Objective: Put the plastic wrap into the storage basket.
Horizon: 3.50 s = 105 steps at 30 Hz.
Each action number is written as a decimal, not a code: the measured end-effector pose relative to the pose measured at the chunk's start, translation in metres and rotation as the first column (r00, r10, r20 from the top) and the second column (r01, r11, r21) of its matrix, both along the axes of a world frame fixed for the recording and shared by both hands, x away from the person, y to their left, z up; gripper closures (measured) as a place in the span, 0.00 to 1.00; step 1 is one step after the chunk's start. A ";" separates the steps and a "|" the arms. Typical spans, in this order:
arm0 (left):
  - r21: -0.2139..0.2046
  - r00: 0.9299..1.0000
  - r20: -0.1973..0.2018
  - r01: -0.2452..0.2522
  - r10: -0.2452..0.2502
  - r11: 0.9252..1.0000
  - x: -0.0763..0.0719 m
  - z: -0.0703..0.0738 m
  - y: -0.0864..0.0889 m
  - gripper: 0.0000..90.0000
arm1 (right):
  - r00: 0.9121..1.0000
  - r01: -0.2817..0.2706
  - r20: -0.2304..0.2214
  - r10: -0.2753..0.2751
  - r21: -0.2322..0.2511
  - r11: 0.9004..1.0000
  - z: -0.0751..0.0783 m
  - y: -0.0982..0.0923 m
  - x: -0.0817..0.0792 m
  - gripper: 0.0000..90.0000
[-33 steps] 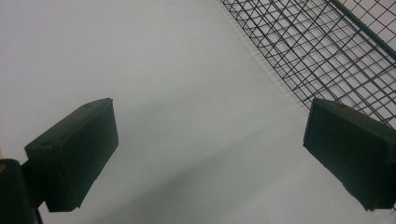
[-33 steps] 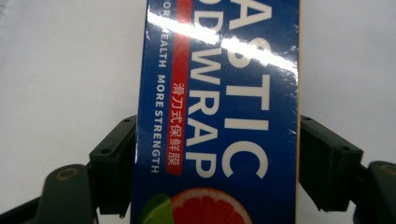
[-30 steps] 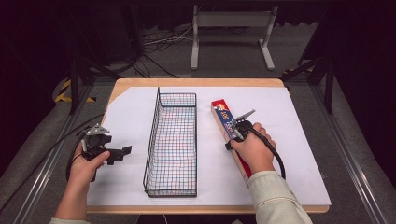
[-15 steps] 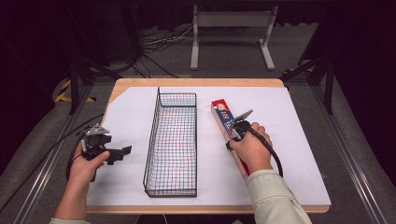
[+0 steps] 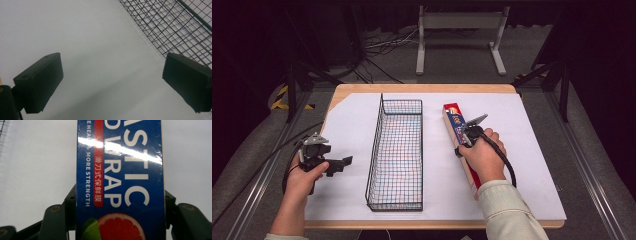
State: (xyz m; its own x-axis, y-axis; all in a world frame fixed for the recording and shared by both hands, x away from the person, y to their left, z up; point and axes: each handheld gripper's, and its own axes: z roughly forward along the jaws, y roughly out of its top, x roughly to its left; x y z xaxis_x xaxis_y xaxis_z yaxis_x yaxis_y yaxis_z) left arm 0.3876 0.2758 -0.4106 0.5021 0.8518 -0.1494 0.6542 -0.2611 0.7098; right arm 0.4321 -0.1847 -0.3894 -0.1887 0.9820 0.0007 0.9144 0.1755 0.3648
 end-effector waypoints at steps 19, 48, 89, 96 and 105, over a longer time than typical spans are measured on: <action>-0.004 1.000 -0.003 0.004 -0.004 1.000 0.001 -0.001 0.001 0.04 | 0.983 0.179 0.022 -0.180 0.063 0.982 0.046 0.012 -0.006 0.45; -0.016 1.000 -0.011 0.001 -0.002 1.000 0.008 -0.003 -0.001 0.04 | 0.978 0.198 0.046 -0.203 0.098 0.975 0.088 0.075 -0.018 0.45; -0.006 1.000 -0.004 0.013 -0.013 1.000 0.008 0.001 -0.004 0.04 | 0.980 0.180 0.058 -0.193 0.173 0.968 0.087 0.170 -0.032 0.45; 0.003 1.000 -0.010 0.016 -0.016 1.000 0.010 -0.001 -0.005 0.04 | 0.979 0.179 0.070 -0.193 0.164 0.970 0.079 0.179 -0.031 0.45; 0.016 1.000 -0.011 0.011 -0.011 1.000 0.010 -0.001 -0.005 0.04 | 0.974 0.197 0.075 -0.212 0.170 0.966 0.065 0.185 -0.027 0.45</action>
State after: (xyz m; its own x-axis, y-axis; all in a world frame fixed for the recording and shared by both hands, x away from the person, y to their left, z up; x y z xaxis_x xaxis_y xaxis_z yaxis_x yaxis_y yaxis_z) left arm 0.3981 0.2708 -0.4120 0.5097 0.8486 -0.1416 0.6592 -0.2794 0.6981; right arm 0.4048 -0.0001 -0.3240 0.0092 0.9881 0.1533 0.8860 -0.0791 0.4568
